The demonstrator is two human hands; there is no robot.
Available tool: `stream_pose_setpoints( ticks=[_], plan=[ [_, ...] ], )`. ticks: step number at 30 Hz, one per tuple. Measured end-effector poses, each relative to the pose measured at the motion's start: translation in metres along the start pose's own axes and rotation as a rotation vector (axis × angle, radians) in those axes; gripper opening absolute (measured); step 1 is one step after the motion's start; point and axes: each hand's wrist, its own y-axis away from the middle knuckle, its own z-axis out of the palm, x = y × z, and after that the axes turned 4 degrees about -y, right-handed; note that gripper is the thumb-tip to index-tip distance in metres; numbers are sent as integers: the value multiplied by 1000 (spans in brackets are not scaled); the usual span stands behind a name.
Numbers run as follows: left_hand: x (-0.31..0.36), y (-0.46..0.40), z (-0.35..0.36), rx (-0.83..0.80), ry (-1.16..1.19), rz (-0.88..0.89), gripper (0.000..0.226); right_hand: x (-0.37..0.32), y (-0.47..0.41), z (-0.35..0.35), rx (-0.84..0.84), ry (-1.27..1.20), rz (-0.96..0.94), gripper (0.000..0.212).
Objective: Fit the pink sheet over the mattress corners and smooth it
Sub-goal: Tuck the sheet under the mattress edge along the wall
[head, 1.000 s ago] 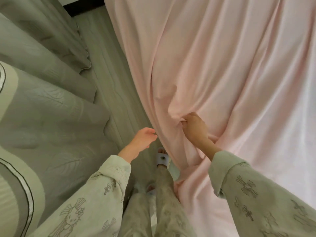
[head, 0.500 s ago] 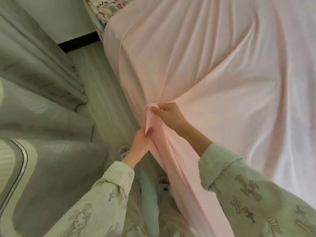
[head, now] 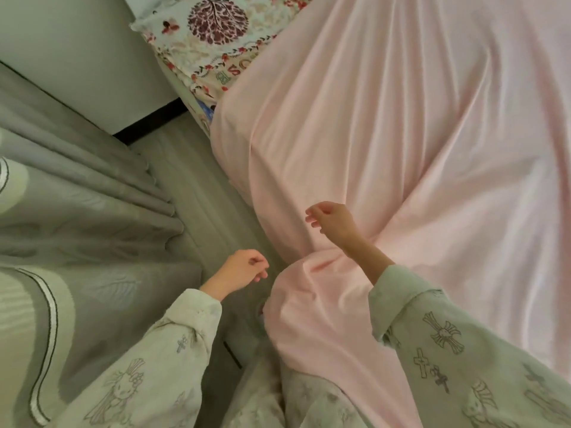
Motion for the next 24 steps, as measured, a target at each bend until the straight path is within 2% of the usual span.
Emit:
stream_pose_setpoints(
  ticks=[4, 8, 11, 14, 20, 24],
  plan=[
    [32, -43, -54, 61, -47, 23, 20, -27, -41, 2, 29, -49, 5, 26],
    [66, -86, -114, 205, -193, 50, 22, -57, -88, -8, 76, -84, 36, 19],
    [106, -136, -170, 255, -243, 25, 30, -89, -136, -19, 131, -86, 73, 26],
    [142, -181, -218, 227, -256, -33, 44, -114, -170, -24, 143, -56, 139, 33],
    [199, -271, -300, 209, -111, -33, 64, -157, -226, -21, 111, -82, 275, 37],
    [210, -294, -304, 39, -97, -77, 63, -176, -244, -7, 135, -103, 360, 37]
  ],
)
